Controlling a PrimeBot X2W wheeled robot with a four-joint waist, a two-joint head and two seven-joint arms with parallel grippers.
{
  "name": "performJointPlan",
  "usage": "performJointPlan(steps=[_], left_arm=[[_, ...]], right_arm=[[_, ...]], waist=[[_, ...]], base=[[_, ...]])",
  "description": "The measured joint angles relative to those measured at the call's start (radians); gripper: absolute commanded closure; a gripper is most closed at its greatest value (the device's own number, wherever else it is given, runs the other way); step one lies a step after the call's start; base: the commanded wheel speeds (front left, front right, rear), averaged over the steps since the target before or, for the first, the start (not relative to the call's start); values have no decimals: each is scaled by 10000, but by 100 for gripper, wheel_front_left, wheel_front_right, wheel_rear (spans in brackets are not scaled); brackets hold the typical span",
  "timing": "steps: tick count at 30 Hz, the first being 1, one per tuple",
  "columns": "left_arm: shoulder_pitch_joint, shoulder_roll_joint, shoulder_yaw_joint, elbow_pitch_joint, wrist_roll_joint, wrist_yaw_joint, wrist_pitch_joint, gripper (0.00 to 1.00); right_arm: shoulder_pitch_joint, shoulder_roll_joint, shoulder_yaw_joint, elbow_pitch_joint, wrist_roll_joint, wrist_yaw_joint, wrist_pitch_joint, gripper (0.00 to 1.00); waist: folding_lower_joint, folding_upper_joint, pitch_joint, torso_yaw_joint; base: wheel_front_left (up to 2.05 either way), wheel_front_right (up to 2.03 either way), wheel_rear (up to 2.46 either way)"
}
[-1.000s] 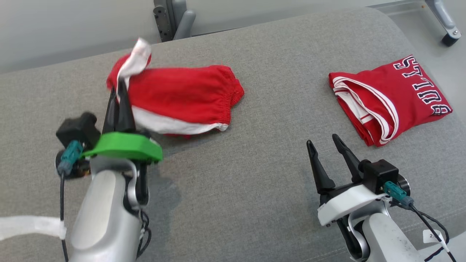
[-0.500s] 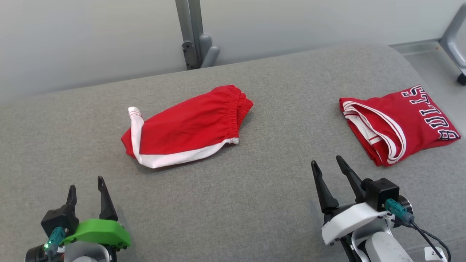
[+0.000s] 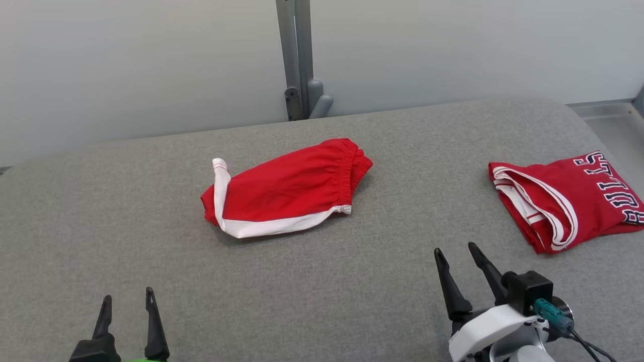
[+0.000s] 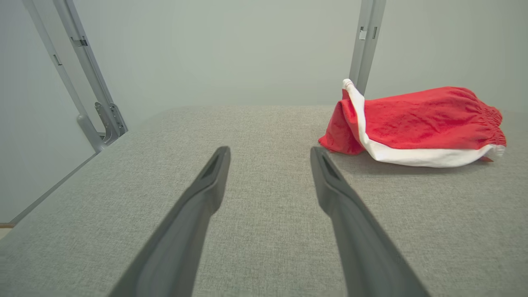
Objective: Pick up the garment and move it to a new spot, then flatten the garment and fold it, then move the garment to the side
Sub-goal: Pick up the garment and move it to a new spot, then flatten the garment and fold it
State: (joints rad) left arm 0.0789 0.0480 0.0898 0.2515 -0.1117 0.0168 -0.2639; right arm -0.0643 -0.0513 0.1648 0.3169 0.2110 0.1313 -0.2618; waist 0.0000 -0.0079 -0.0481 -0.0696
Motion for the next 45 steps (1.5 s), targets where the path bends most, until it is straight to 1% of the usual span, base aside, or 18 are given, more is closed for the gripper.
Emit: performJointPlan(steps=[6, 18, 22, 25, 29, 31, 38, 42, 45], left_arm=[[398, 0, -370, -224, 61, 8, 0, 0], [414, 2, -621, -219, -109, -2, 0, 0], [333, 0, -901, -222, -213, -79, 0, 0], [221, 6, -1156, -238, -293, -90, 0, 0], [-285, 4, -1569, -249, -441, -138, 0, 0], [-640, 2, -1881, -224, -545, -257, 0, 0], [-1125, 6, -2382, -182, -683, -299, 0, 0], [-1233, 8, -2531, -169, -727, -278, 0, 0], [-1313, 10, -2594, -165, -761, -259, 0, 0]], right_arm=[[187, 4, -71, 31, -19, -2, 0, 0], [196, 8, -132, 25, -109, -2, 0, 0], [156, -17, 23, 173, -203, -2, -2, 0], [-150, -159, 228, 345, -324, 0, -4, 0], [-1067, -303, 407, 635, -359, -2, -8, 0], [-1841, -384, 556, 1070, -385, -2, -8, 0], [-3558, -842, 1193, 2685, -332, -2, -8, 0], [-4056, -1005, 1482, 3344, -253, -2, -8, 0], [-4242, -1183, 1501, 3827, -211, -2, -8, 0]], waist=[[0, 0, -55, 142], [0, 0, 42, 140], [0, 0, 208, 243], [0, 0, 414, 376], [0, 0, 874, 592], [0, -1, 1319, 815], [0, 0, 2134, 1688], [0, 0, 2467, 2244], [0, 0, 2672, 2619]], base=[[0, 0, 0], [0, 0, 0], [0, 0, 0], [0, 0, 0], [0, 0, 0], [0, 0, 0], [0, 0, 0], [0, 0, 0], [0, 0, 0]])
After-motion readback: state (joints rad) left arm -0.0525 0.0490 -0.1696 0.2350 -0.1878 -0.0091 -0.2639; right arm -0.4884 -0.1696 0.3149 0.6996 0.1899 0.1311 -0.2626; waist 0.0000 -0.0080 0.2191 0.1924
